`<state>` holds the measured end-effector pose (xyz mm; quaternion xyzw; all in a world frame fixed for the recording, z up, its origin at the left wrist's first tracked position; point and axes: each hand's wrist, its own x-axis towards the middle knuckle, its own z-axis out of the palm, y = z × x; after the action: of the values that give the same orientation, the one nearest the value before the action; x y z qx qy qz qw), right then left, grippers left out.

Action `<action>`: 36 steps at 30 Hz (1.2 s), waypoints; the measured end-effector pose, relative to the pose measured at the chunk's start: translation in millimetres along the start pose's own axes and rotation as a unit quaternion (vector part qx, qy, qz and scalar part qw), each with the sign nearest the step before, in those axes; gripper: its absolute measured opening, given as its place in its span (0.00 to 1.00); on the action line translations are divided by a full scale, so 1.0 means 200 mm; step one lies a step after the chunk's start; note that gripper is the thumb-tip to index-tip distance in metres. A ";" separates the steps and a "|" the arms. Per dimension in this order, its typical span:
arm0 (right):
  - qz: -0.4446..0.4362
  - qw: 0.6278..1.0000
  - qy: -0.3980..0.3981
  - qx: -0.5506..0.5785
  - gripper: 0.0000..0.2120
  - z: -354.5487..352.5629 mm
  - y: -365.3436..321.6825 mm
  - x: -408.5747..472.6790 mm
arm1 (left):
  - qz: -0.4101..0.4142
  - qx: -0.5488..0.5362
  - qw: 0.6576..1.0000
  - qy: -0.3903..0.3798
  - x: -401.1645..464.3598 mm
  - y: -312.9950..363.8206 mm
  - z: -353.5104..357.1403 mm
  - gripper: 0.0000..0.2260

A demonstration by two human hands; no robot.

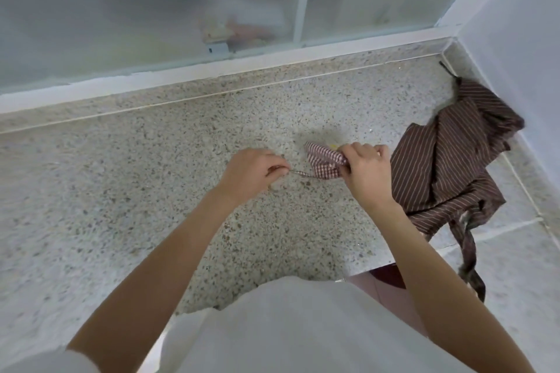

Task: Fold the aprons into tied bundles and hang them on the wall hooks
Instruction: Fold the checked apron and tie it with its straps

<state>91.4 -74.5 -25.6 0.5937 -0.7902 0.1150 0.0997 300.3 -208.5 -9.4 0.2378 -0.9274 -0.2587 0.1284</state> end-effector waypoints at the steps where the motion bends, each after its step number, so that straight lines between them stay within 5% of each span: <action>1: -0.053 0.998 -0.017 0.027 0.13 -0.01 0.00 -0.01 | 0.008 -0.005 1.000 0.010 0.02 0.01 -0.04 0.07; 5: -0.106 0.923 -0.152 0.338 0.15 -0.06 -0.08 0.00 | -0.007 -0.084 0.996 0.034 0.10 0.00 -0.12 0.07; 8: -0.019 0.824 -0.155 0.545 0.16 -0.17 -0.16 0.04 | -0.054 -0.158 0.986 0.012 0.10 -0.02 -0.13 0.09; 14: 0.178 0.644 -0.169 0.725 0.28 -0.28 -0.22 0.13 | -0.138 -0.239 0.960 -0.054 -0.02 -0.02 -0.04 0.09; 20: 0.314 0.604 -0.064 0.730 0.21 -0.28 -0.26 0.19 | -0.154 -0.284 0.945 0.060 -0.05 0.04 0.02 0.09; 26: 0.342 0.599 -0.055 0.722 0.11 -0.28 -0.26 0.23 | -0.123 -0.385 0.915 0.001 0.01 0.17 0.08 0.10; 32: 0.375 0.545 -0.030 0.749 0.17 -0.31 -0.26 0.24 | -0.128 -0.407 0.904 -0.025 0.04 0.25 0.15 0.15; 36: 0.384 0.503 -0.023 0.773 0.13 -0.33 -0.27 0.24 | -0.142 -0.394 0.907 -0.040 0.03 0.23 0.18 0.14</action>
<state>130.7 -113.6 55.6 0.0749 -0.5394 0.6940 -0.4710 264.3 -161.5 -13.6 0.2862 -0.7112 -0.6275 0.1364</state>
